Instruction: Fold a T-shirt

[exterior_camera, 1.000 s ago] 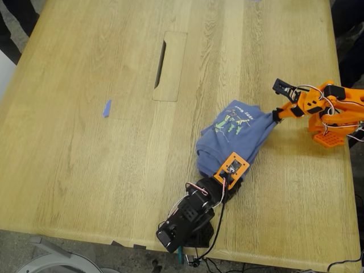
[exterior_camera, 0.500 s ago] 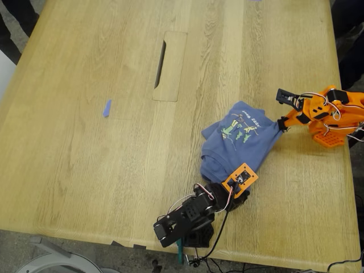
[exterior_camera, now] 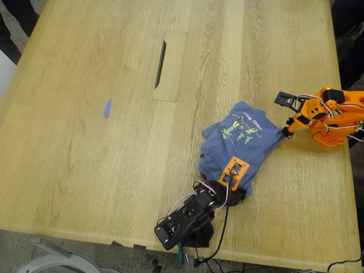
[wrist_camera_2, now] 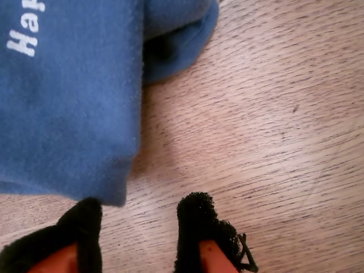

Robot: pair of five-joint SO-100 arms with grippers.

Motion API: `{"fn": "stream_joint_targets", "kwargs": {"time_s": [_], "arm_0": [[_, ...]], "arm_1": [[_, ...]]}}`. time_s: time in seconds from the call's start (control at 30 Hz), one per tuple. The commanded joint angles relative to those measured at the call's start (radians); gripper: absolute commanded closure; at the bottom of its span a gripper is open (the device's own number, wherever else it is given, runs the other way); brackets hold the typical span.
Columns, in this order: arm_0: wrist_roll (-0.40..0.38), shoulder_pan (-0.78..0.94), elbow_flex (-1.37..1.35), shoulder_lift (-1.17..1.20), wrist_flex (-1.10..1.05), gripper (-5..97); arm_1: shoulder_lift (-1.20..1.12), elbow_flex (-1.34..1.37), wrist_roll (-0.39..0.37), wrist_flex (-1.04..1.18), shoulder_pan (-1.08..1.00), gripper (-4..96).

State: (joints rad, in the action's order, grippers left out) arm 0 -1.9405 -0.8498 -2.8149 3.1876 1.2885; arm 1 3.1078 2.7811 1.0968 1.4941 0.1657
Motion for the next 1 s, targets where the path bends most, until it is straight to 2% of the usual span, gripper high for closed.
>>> {"fn": "stream_joint_targets", "kwargs": {"time_s": [0.0,0.07,0.27,0.47,0.53,0.7,0.87,0.97], "arm_0": [[0.015,0.074,0.176,-0.146,0.044,58],[0.051,0.084,0.275,-0.241,0.086,57],[0.063,0.003,0.566,-0.505,0.172,61],[0.064,-0.077,0.752,-0.653,0.207,61],[0.032,-0.123,0.778,-0.67,0.225,60],[-0.048,-0.167,0.815,-0.667,0.431,54],[-0.109,-0.083,0.811,-0.658,0.532,41],[-0.124,-0.044,0.816,-0.67,0.545,39]], "arm_1": [[-0.017,-0.077,-0.006,0.012,-0.037,65.6],[-0.032,-0.121,0.003,0.026,-0.071,64.9],[-0.14,-0.267,0.014,0.017,-0.129,64.4],[-0.244,-0.35,0.015,-0.034,-0.135,64.1],[-0.281,-0.374,0.015,-0.06,-0.133,64.1],[-0.393,-0.451,0.018,-0.13,-0.14,64.4],[-0.486,-0.517,0.017,-0.184,-0.132,65.0],[-0.541,-0.568,0.015,-0.204,-0.13,65.1]]}}
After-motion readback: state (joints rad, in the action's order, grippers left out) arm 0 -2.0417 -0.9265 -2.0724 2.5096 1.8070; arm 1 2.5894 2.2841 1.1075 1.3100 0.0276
